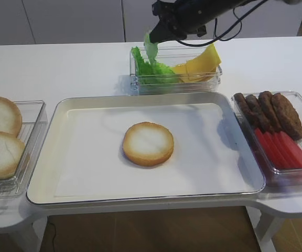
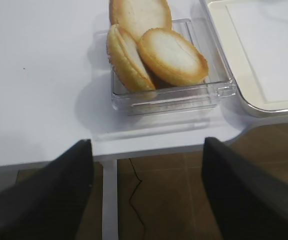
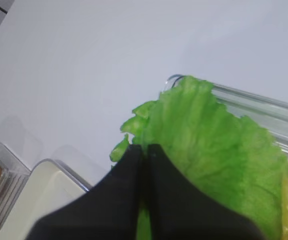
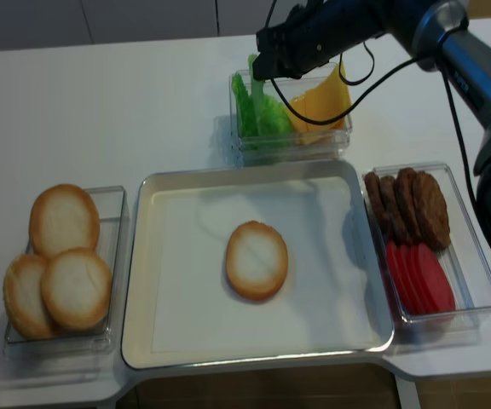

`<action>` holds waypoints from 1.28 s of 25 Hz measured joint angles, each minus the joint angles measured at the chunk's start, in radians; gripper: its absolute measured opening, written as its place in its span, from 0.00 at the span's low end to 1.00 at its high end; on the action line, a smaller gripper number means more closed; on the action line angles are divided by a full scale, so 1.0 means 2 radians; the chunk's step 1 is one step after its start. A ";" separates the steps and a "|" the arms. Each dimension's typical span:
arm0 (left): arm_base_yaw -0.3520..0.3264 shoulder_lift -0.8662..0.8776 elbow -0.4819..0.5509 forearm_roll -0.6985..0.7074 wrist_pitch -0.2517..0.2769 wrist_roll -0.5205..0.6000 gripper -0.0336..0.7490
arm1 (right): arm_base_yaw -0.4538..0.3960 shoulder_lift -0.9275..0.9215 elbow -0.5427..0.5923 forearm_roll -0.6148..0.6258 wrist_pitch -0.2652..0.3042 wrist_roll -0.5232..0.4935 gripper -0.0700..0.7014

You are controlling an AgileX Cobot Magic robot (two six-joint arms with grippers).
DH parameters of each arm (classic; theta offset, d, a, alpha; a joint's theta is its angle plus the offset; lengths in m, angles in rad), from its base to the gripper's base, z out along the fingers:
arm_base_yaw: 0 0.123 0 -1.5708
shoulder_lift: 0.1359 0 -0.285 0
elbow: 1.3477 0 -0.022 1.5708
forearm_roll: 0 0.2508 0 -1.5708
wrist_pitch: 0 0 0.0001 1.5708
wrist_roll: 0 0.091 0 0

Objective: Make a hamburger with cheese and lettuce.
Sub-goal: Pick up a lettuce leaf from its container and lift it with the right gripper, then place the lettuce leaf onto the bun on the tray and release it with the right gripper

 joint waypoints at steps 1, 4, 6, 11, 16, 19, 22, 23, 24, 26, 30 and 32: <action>0.000 0.000 0.000 0.000 0.000 0.000 0.67 | -0.002 -0.001 0.000 -0.001 0.002 0.000 0.11; 0.000 0.000 0.000 0.000 0.000 0.000 0.67 | -0.008 -0.012 0.000 -0.004 0.012 0.000 0.11; 0.000 0.000 0.000 0.000 0.000 0.000 0.67 | -0.010 -0.021 -0.001 -0.007 0.021 0.000 0.11; 0.000 0.000 0.000 0.000 0.000 0.000 0.67 | -0.010 -0.048 -0.001 -0.025 0.044 0.000 0.11; 0.000 0.000 0.000 0.000 0.000 0.000 0.67 | -0.010 -0.078 -0.002 -0.042 0.076 0.003 0.11; 0.000 0.000 0.000 0.000 0.000 0.000 0.67 | -0.010 -0.099 -0.002 -0.074 0.089 0.024 0.11; 0.000 0.000 0.000 0.000 0.000 0.000 0.67 | -0.010 -0.131 0.010 -0.103 0.092 0.042 0.11; 0.000 0.000 0.000 0.000 0.000 0.000 0.67 | -0.010 -0.143 0.020 -0.106 0.092 0.045 0.11; 0.000 0.000 0.000 0.000 0.000 0.000 0.67 | -0.010 -0.158 0.032 -0.110 0.093 0.046 0.11; 0.000 0.000 0.000 0.000 0.000 0.000 0.67 | -0.010 -0.184 0.058 -0.112 0.095 0.048 0.11; 0.000 0.000 0.000 0.000 0.000 0.000 0.67 | -0.010 -0.236 0.124 -0.113 0.102 0.049 0.11; 0.000 0.000 0.000 0.000 0.000 0.000 0.67 | -0.010 -0.261 0.160 -0.114 0.103 0.050 0.11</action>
